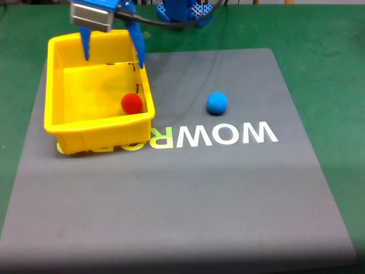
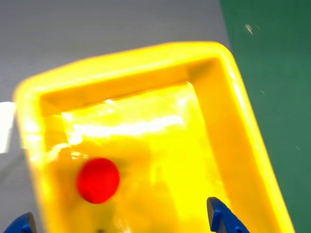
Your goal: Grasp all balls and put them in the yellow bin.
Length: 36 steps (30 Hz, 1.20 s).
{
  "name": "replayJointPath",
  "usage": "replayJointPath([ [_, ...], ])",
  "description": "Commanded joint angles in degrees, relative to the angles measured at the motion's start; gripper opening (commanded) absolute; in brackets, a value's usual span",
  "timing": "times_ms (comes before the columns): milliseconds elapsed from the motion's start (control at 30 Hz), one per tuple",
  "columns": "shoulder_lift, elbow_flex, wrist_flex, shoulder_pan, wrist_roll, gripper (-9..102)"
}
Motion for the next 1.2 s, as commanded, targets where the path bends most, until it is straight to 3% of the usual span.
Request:
replayJointPath([
  [0,6.0,-3.7,1.6,-6.0,2.0,39],
  [433,10.6,6.6,4.9,-25.2,7.0,38],
  [1167,-4.0,8.4,-0.9,-27.7,7.0,35],
])
